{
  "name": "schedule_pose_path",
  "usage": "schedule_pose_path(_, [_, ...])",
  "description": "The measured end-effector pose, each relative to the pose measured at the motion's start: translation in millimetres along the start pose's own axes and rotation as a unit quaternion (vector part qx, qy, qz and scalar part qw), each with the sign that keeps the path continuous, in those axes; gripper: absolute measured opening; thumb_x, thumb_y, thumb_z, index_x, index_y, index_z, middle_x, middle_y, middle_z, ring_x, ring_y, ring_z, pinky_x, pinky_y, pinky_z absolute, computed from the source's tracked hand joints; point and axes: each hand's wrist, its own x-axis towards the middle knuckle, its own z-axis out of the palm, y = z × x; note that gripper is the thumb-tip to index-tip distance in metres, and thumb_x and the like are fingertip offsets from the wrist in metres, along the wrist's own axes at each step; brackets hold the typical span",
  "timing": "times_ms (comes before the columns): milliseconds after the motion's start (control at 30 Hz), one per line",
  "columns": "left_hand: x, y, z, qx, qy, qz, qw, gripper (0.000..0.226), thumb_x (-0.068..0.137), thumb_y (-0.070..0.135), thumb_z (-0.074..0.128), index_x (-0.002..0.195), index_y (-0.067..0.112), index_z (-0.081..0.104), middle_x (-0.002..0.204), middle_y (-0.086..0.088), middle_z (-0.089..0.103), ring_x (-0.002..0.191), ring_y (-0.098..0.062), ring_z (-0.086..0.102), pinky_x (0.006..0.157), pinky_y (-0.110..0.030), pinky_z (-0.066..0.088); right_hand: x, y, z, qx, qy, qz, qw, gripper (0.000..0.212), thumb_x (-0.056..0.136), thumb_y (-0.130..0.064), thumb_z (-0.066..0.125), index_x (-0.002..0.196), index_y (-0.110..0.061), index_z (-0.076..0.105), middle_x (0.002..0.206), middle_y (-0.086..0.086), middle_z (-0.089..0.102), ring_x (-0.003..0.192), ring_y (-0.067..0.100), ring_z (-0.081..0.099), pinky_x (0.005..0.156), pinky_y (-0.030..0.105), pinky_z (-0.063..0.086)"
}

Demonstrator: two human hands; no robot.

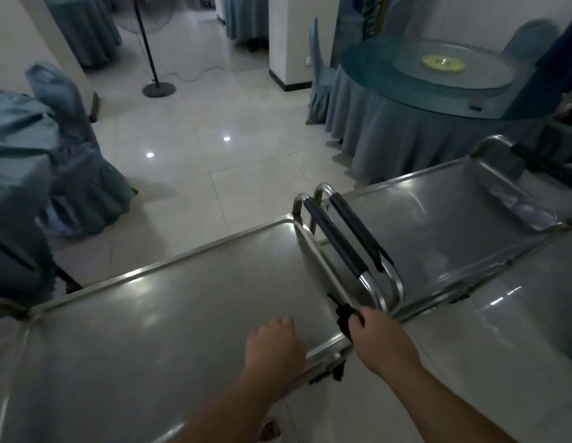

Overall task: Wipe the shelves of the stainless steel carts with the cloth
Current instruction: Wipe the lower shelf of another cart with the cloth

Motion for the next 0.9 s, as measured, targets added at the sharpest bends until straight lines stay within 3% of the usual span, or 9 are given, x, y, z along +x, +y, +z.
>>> schedule_pose_path(167, [48, 13, -38, 0.008, 0.013, 0.008, 1.0, 0.045, 0.101, 0.041, 0.047, 0.142, 0.024, 0.052, 0.143, -0.005, 0.058, 0.13, -0.031, 0.058, 0.1, -0.042, 0.046, 48, -1, -48, 0.035, 0.083, 0.022, 0.996, 0.028, 0.105, -0.042, 0.04, 0.085, -0.027, 0.053, 0.084, -0.005, 0.061, 0.072, 0.01, 0.056, 0.056, 0.032, 0.037])
schedule_pose_path(333, [82, 22, -54, 0.012, 0.013, 0.003, 1.0, 0.047, 0.1, 0.045, 0.048, 0.143, 0.025, 0.051, 0.144, -0.004, 0.058, 0.133, -0.029, 0.056, 0.104, -0.042, 0.046, 104, 3, -69, 0.046, 0.132, 0.063, 0.988, 0.025, 0.108, -0.034, 0.039, 0.097, -0.018, 0.056, 0.096, 0.004, 0.06, 0.074, 0.013, 0.048, 0.071, 0.038, 0.038])
schedule_pose_path(400, [93, 28, -56, 0.012, 0.014, -0.001, 1.0, 0.049, 0.101, 0.044, 0.047, 0.146, 0.025, 0.05, 0.146, -0.004, 0.057, 0.134, -0.03, 0.056, 0.105, -0.042, 0.046, 126, 6, -69, 0.046, 0.136, 0.079, 0.986, 0.029, 0.109, -0.034, 0.038, 0.11, -0.015, 0.06, 0.103, 0.005, 0.061, 0.083, 0.02, 0.053, 0.075, 0.037, 0.039])
schedule_pose_path(567, [112, 49, -60, 0.009, 0.019, -0.033, 0.999, 0.054, 0.102, 0.044, 0.048, 0.152, 0.025, 0.046, 0.151, -0.004, 0.054, 0.137, -0.031, 0.054, 0.107, -0.042, 0.047, 171, 17, -60, 0.012, 0.081, 0.064, 0.995, 0.044, 0.111, -0.036, 0.035, 0.142, -0.01, 0.051, 0.136, 0.013, 0.057, 0.117, 0.031, 0.057, 0.096, 0.042, 0.045])
schedule_pose_path(667, [121, 68, -58, 0.001, 0.019, -0.055, 0.998, 0.054, 0.101, 0.043, 0.049, 0.152, 0.025, 0.047, 0.151, -0.004, 0.054, 0.137, -0.03, 0.053, 0.108, -0.042, 0.048, 192, 22, -54, -0.01, 0.05, 0.05, 0.997, 0.046, 0.112, -0.037, 0.036, 0.146, -0.009, 0.046, 0.14, 0.014, 0.053, 0.12, 0.031, 0.055, 0.092, 0.041, 0.044])
schedule_pose_path(767, [121, 81, -54, -0.004, 0.025, -0.071, 0.997, 0.055, 0.1, 0.042, 0.049, 0.152, 0.025, 0.047, 0.15, -0.004, 0.054, 0.136, -0.03, 0.054, 0.107, -0.041, 0.047, 202, 22, -48, -0.037, -0.021, 0.049, 0.998, 0.053, 0.11, -0.042, 0.04, 0.152, -0.009, 0.037, 0.15, 0.016, 0.043, 0.129, 0.035, 0.049, 0.102, 0.047, 0.046])
schedule_pose_path(900, [116, 94, -41, -0.02, 0.019, -0.11, 0.994, 0.054, 0.099, 0.042, 0.05, 0.15, 0.026, 0.048, 0.149, -0.004, 0.054, 0.134, -0.031, 0.055, 0.106, -0.04, 0.047, 215, 22, -51, -0.17, -0.132, -0.017, 0.976, 0.086, 0.1, -0.056, 0.048, 0.16, -0.002, 0.019, 0.156, 0.02, 0.031, 0.134, 0.04, 0.044, 0.102, 0.046, 0.047])
